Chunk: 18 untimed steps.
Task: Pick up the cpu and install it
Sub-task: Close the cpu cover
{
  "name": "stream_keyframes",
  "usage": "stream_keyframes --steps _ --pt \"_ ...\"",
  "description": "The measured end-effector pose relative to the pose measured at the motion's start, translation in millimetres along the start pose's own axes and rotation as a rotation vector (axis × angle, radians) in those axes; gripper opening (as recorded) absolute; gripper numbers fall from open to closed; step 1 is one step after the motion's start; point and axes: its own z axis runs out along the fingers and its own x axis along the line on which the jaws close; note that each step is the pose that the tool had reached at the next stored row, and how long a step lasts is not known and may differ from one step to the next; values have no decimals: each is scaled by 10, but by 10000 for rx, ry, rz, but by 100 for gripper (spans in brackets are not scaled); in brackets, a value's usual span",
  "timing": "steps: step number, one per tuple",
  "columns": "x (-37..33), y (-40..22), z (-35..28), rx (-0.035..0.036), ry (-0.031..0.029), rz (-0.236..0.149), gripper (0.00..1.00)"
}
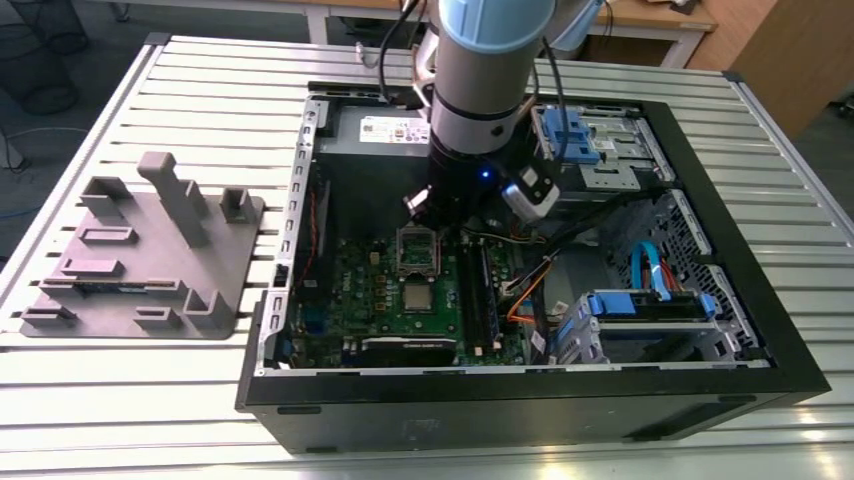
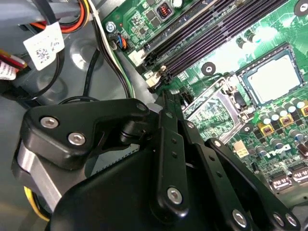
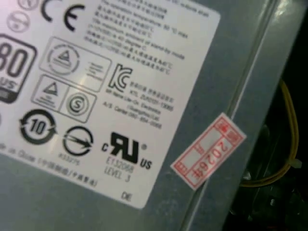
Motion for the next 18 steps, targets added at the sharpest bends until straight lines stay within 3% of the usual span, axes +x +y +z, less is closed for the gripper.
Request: stream_keyframes --steps 5,11,18 --pt "0 1 -51 10 -28 -55 11" --pt "0 3 -48 11 -30 -77 11" --pt "-3 5 -20 -15 -8 -616 11"
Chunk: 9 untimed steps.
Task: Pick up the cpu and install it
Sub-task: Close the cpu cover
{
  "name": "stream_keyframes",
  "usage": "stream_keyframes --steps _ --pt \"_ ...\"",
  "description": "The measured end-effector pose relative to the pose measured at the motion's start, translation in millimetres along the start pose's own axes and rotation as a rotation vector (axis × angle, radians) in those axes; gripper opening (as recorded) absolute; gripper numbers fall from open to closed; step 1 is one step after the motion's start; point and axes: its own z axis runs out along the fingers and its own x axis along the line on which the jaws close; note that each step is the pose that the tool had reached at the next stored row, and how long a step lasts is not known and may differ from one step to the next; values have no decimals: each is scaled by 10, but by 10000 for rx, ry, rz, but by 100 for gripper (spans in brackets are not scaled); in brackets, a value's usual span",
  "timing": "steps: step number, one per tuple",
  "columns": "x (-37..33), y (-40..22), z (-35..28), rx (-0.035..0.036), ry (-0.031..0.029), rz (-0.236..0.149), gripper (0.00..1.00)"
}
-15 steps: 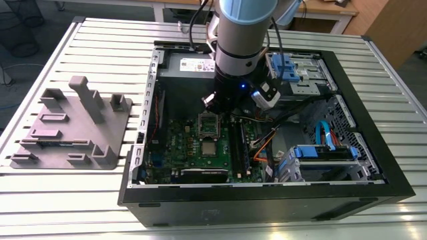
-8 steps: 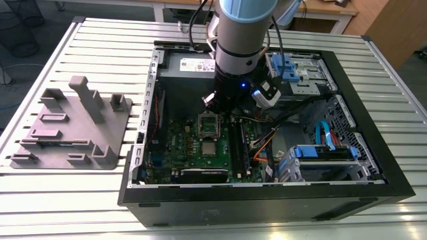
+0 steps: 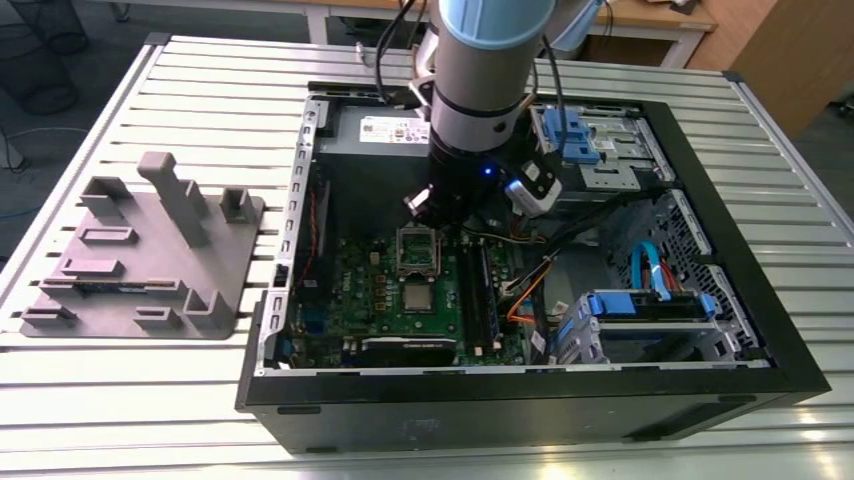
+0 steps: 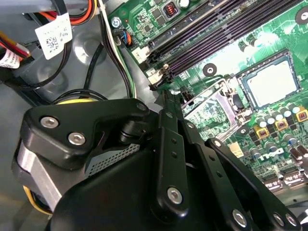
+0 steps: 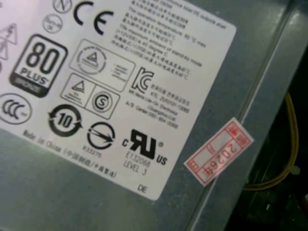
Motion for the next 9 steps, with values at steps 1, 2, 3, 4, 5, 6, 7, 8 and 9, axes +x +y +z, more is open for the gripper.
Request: stream_keyframes --steps 1,2,3,4,5,6,7,8,9 --pt "-4 -2 2 1 2 -6 11" --pt "-8 -4 4 1 3 -9 11" --pt "-13 -6 7 0 3 -10 11" --pt "-17 -8 10 -1 1 -11 11" --pt "-19 -9 14 -2 0 -12 11" --pt "-19 -9 19 -3 0 -12 11" --pt "-19 -9 23 -1 1 -13 11" --pt "-18 -10 27 -1 2 -16 11" --pt "-18 -10 29 0 3 -18 11"
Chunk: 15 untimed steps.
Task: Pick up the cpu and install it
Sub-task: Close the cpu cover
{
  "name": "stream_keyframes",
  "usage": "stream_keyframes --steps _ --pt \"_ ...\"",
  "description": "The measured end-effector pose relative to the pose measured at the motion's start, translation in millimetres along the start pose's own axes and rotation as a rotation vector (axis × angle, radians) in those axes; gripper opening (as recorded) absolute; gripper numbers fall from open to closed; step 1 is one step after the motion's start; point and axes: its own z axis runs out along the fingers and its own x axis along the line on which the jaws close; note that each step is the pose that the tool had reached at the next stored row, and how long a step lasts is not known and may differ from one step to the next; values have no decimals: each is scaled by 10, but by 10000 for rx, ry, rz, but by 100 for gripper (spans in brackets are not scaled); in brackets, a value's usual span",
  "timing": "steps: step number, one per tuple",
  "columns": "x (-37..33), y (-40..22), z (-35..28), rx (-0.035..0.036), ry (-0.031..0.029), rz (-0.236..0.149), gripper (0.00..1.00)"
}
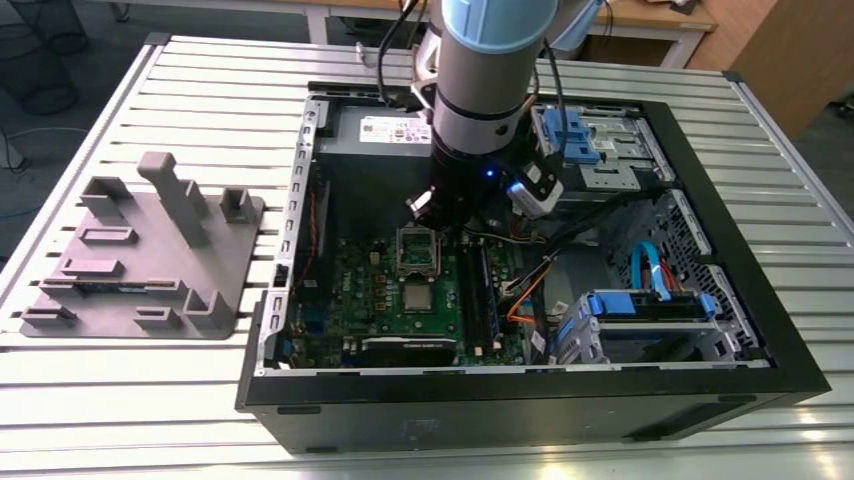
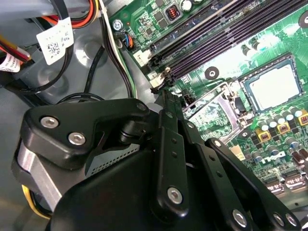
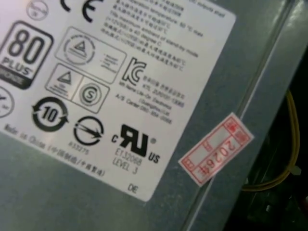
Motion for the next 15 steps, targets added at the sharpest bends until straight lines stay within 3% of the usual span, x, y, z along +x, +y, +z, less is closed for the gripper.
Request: stream_keyframes --steps 15 --pt "100 45 -4 5 -21 -145 11"
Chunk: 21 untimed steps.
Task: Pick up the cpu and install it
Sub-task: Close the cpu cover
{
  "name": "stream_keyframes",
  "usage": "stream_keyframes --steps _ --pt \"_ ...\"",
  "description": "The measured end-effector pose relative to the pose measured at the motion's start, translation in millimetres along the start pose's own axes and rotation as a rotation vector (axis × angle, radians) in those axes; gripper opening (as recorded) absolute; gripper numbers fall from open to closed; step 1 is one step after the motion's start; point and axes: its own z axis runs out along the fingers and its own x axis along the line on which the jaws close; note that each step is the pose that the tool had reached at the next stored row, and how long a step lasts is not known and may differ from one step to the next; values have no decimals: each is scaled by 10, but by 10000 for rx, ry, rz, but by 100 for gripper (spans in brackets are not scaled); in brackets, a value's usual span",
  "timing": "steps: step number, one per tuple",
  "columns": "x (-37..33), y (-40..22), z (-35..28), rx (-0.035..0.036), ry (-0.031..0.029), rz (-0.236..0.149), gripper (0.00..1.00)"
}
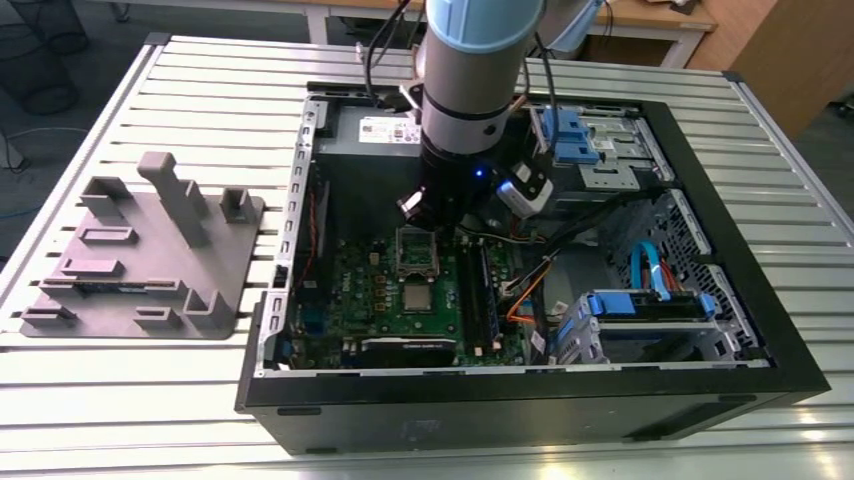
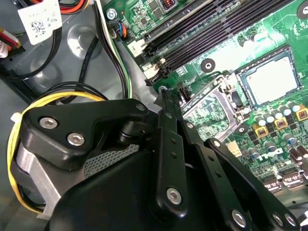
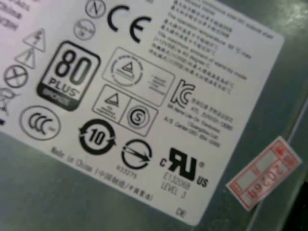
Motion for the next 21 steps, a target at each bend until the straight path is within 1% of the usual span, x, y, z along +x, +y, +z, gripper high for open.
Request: stream_keyframes --steps 5,11,15,21 --pt "-1 2 -44 -1 -3 -14 11" --pt "-5 4 -118 -1 -1 -32 11" --pt "-12 0 -120 -3 -3 -37 11" --pt "-78 -33 -115 -3 -2 -34 11"
